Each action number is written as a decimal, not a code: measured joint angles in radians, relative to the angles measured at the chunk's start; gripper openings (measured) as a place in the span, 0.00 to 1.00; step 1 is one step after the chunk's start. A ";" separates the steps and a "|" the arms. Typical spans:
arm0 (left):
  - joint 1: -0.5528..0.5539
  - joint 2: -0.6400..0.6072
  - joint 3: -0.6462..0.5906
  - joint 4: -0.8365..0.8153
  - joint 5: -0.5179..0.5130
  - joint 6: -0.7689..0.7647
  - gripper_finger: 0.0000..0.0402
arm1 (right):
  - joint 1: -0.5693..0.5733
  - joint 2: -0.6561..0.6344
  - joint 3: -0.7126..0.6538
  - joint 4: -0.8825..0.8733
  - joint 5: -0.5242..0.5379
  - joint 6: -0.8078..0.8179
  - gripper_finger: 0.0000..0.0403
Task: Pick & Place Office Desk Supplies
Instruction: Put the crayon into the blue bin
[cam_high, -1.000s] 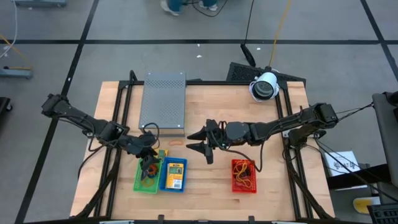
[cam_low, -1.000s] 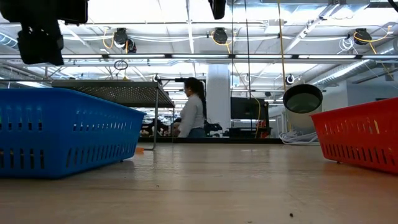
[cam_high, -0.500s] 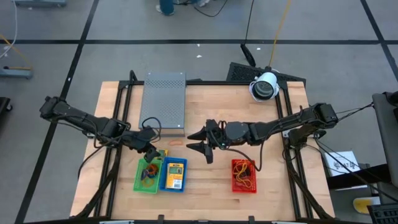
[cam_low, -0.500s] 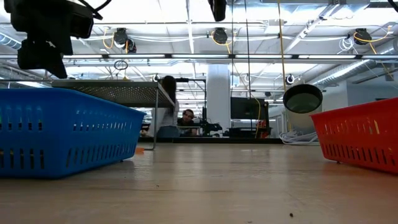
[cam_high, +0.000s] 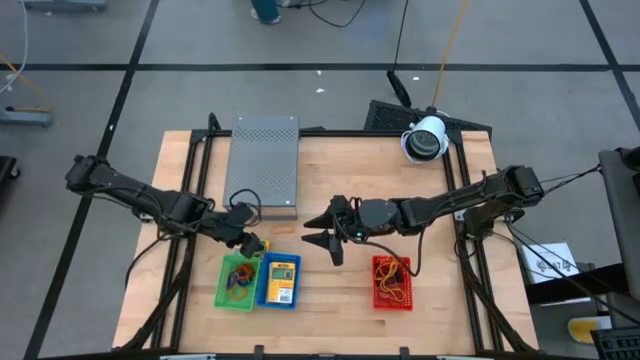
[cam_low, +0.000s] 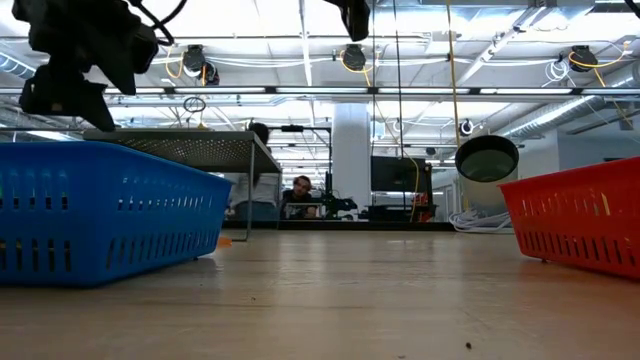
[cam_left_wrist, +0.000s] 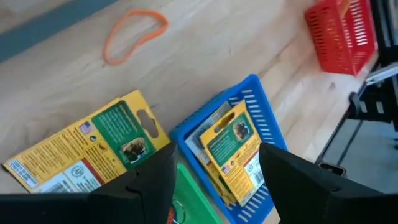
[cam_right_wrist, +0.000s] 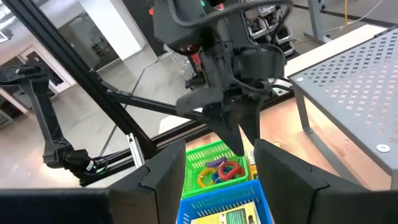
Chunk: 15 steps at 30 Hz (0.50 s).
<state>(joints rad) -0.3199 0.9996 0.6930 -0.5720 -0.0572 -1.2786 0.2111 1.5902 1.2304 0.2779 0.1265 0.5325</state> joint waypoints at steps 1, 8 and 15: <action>0.000 0.013 0.000 0.005 0.005 -0.007 0.59 | 0.000 0.000 0.000 0.000 0.000 -0.003 0.45; 0.000 0.152 0.031 0.126 0.027 0.005 0.59 | 0.000 0.000 0.000 -0.001 0.000 -0.021 0.45; 0.011 0.260 0.098 0.061 0.011 -0.009 0.59 | 0.000 0.000 0.000 -0.002 -0.054 -0.021 0.45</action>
<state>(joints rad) -0.3087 1.2599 0.7909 -0.5107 -0.0461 -1.2871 0.2111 1.5902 1.2304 0.2764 0.0720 0.5114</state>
